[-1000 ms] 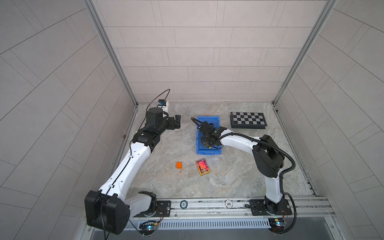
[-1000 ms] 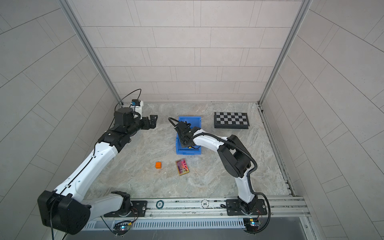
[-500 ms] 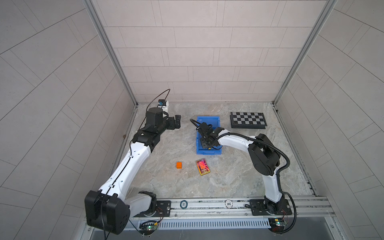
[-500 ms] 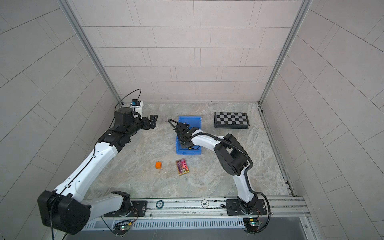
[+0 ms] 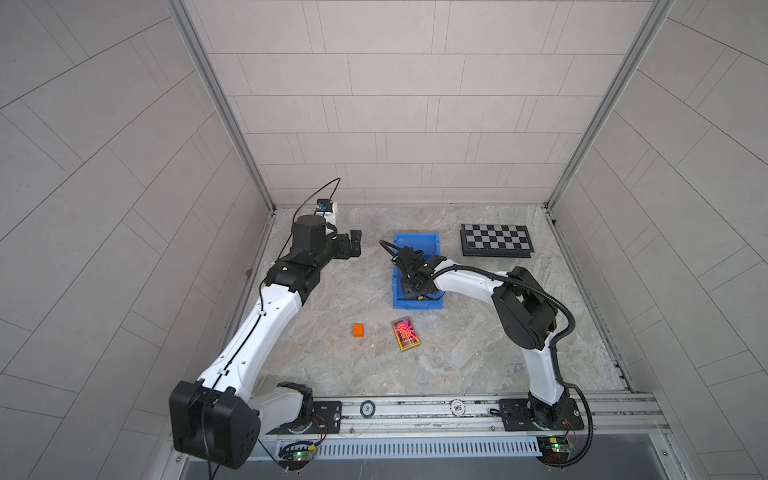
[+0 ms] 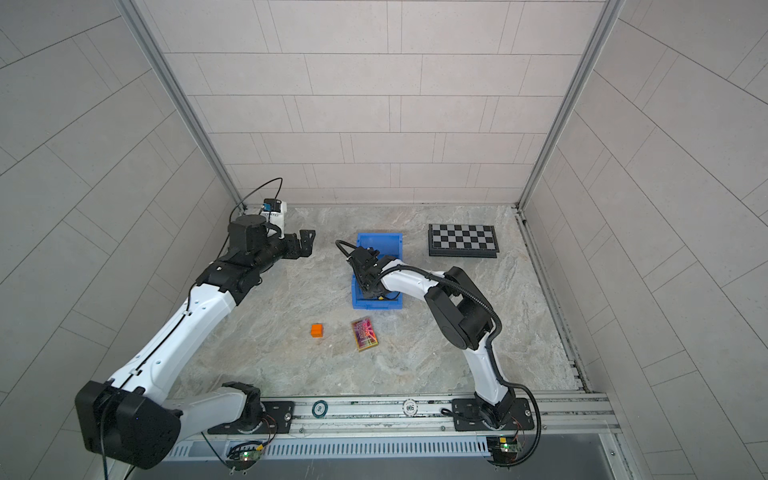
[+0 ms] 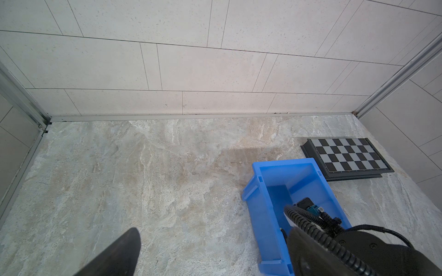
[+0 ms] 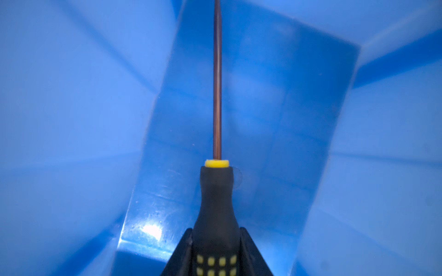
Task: Put the screwdriver in the bin
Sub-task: Place the screwdriver into the bin.
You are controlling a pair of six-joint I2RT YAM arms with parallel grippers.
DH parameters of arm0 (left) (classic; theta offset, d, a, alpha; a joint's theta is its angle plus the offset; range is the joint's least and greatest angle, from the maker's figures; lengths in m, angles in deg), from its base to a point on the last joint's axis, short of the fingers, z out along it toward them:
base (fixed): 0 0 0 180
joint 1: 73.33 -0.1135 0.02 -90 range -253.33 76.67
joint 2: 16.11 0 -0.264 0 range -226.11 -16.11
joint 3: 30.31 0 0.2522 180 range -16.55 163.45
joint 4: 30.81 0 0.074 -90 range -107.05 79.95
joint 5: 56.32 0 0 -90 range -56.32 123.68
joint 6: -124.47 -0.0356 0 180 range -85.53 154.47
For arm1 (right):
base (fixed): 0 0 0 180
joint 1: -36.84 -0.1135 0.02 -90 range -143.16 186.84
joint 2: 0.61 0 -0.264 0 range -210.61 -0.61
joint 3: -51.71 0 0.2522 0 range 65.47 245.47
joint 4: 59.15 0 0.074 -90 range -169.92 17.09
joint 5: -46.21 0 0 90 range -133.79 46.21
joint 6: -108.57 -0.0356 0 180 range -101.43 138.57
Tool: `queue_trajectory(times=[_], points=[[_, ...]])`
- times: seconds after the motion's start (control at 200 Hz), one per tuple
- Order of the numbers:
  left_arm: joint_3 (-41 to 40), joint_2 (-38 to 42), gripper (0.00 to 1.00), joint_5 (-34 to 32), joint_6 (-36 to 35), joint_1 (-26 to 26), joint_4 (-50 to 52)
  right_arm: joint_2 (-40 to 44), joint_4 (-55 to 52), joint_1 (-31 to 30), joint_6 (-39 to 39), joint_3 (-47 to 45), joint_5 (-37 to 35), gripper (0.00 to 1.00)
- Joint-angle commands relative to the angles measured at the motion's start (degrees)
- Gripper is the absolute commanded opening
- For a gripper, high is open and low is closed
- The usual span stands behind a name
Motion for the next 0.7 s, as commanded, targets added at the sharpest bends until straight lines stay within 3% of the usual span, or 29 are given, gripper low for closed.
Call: queue_trajectory(times=[0.0, 0.696], points=[[0.47, 0.04, 1.0, 0.13, 0.3, -0.24, -0.4, -0.48, -1.28, -0.26, -0.79, 1.46, -1.72, 0.34], [0.21, -0.25, 0.99, 0.01, 0.39, -0.33, -0.64, 6.3, -3.32, -0.26, 0.7, 3.49, -2.69, 0.35]])
